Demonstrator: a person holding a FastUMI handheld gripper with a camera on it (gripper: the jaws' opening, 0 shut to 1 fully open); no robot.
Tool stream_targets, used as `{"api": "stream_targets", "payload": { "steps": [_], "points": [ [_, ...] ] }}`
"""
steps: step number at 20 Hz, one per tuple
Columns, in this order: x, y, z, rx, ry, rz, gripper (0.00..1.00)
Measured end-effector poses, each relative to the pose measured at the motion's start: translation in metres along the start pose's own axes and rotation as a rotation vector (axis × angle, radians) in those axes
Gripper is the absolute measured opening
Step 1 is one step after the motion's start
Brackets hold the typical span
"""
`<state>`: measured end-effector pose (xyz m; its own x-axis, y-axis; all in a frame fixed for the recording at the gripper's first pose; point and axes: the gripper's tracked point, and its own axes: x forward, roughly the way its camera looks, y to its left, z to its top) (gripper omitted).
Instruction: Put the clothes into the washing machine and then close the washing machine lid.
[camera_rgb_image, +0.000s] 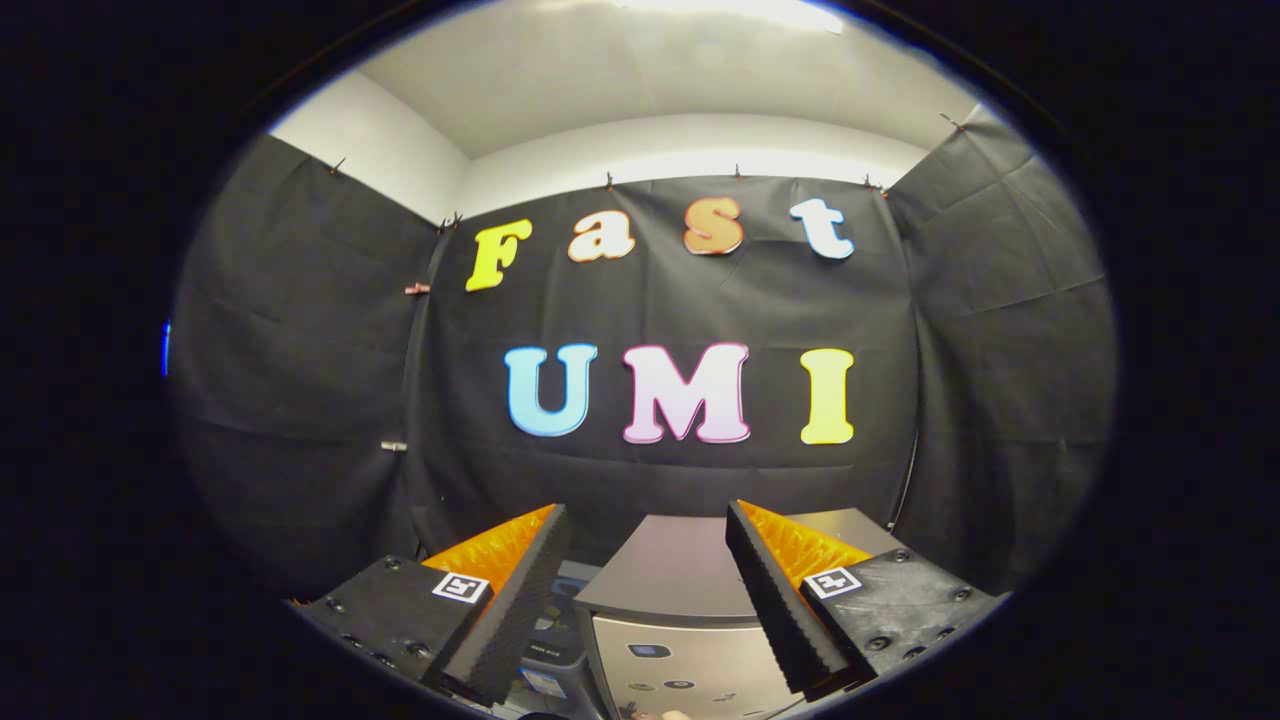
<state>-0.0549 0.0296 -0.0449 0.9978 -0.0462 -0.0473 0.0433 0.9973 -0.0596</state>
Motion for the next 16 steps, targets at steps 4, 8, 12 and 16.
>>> {"api": "stream_targets", "payload": {
  "steps": [4,8,12,16],
  "points": [
    [-0.021,-0.019,0.015,-0.031,-0.035,-0.031,0.99],
    [-0.030,-0.032,0.026,-0.017,-0.062,-0.047,0.98],
    [-0.033,-0.037,0.026,-0.030,-0.059,-0.055,0.98],
    [-0.031,-0.041,0.027,-0.041,-0.058,-0.057,0.98]
  ]
}}
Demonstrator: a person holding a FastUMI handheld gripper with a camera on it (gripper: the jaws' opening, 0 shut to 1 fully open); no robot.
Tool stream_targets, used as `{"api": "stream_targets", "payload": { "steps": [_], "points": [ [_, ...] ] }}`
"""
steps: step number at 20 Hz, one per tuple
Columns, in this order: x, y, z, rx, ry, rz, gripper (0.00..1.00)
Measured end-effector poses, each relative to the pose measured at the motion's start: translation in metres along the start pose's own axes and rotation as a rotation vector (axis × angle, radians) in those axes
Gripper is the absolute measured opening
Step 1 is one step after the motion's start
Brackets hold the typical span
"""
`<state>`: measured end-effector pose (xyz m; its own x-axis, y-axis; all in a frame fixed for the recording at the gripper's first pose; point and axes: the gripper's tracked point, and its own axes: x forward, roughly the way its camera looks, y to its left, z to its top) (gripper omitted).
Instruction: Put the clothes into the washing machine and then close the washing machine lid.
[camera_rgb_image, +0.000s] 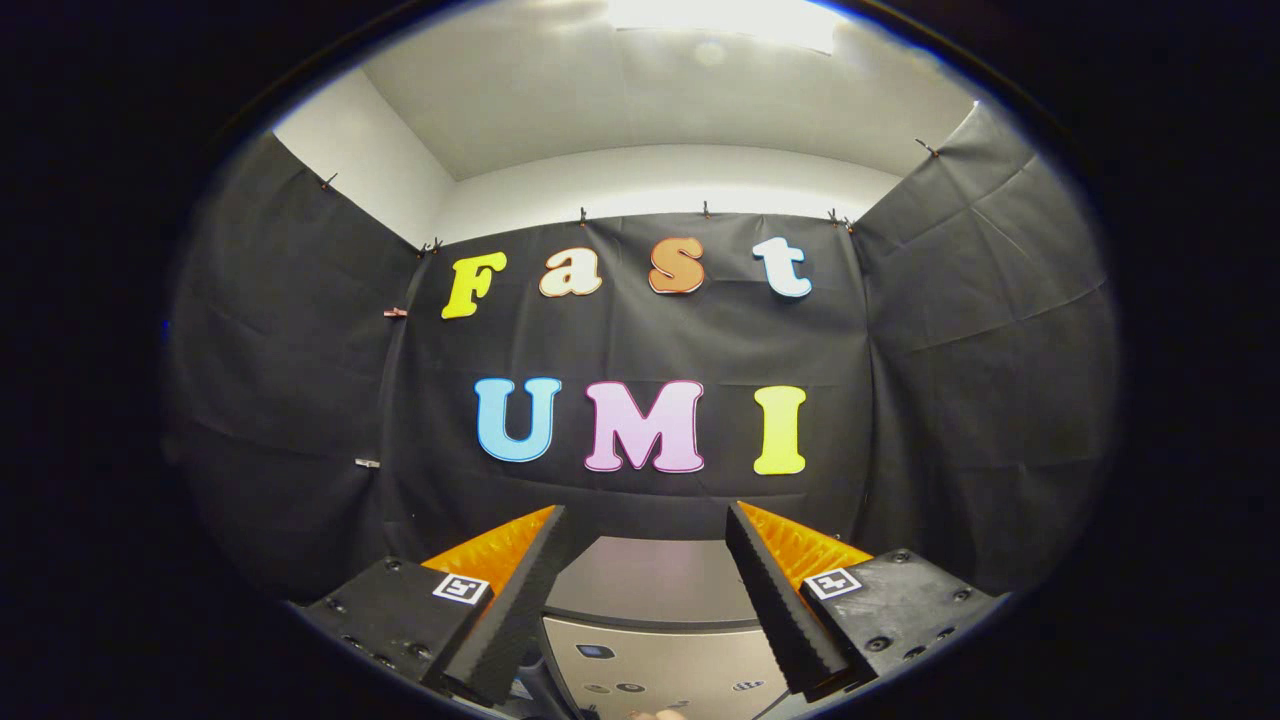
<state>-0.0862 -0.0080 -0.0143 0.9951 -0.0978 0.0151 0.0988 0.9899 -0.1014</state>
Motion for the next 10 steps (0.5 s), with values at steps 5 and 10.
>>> {"api": "stream_targets", "payload": {
  "steps": [5,10],
  "points": [
    [0.0052,-0.0001,-0.0016,0.006,0.006,0.010,0.98],
    [0.0095,0.0035,-0.0024,0.003,0.007,0.020,0.98]
  ]
}}
